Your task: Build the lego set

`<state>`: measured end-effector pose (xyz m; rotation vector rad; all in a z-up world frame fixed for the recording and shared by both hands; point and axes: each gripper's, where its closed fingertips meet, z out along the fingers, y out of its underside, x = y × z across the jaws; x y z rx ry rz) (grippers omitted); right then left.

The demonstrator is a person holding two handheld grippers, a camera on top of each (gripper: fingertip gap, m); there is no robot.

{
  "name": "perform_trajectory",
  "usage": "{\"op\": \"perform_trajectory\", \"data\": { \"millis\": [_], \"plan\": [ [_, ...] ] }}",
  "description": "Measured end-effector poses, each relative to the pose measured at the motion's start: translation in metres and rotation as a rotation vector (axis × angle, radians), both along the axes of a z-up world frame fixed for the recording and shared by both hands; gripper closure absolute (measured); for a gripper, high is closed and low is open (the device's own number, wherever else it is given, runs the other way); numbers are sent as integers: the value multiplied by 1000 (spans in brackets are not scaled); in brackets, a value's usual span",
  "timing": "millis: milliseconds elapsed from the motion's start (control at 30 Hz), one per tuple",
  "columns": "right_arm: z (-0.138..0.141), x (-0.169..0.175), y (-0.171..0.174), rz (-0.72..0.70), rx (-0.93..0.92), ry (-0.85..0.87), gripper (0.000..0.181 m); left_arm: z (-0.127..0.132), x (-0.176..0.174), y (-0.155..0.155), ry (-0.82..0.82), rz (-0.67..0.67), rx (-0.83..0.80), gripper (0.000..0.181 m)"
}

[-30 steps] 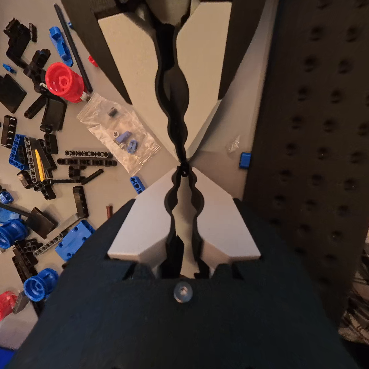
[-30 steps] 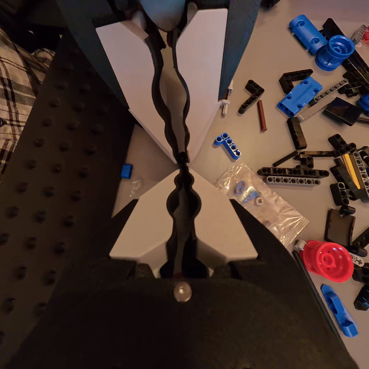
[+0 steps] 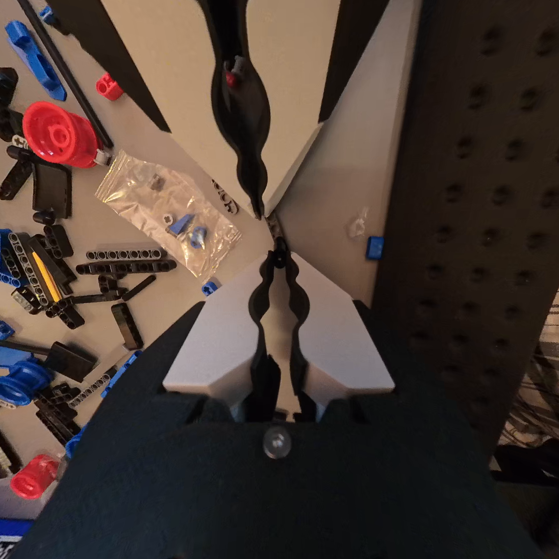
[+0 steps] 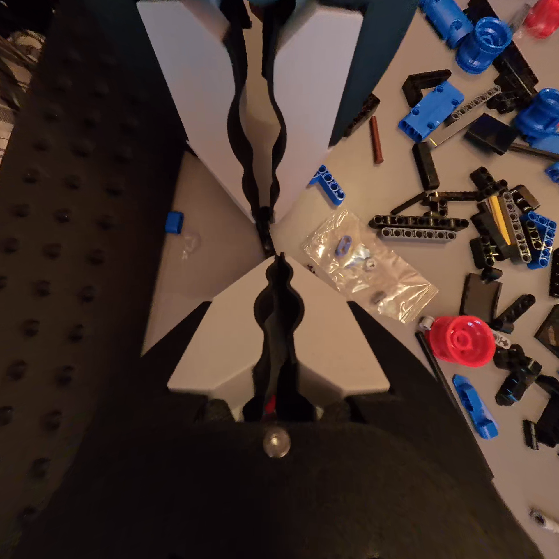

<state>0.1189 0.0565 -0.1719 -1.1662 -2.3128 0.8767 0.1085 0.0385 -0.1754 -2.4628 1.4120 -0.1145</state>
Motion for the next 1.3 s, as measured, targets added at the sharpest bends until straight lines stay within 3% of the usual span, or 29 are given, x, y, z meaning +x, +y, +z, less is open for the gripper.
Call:
{"op": "perform_trajectory", "data": {
  "millis": [533, 700, 800, 1033, 1133, 1300],
  "plan": [
    [0, 1, -1, -14, -19, 47, 181, 0, 1, -1, 22, 7, -4, 176],
    [13, -3, -12, 32, -23, 123, 176, 1, 1, 0, 17, 5, 7, 176],
    [8, -7, -14, 35, 10, 120, 168, 6, 3, 2, -19, 5, 32, 176],
    [14, -10, -15, 26, -28, 148, 178, 17, 3, 6, -68, 8, 121, 175],
    [23, -9, -13, 14, -87, 169, 178, 27, 2, 11, -122, 24, 214, 166],
    [27, -10, -13, 12, -90, 185, 178, 37, 8, 10, -230, 40, 266, 175]
  ]
}}
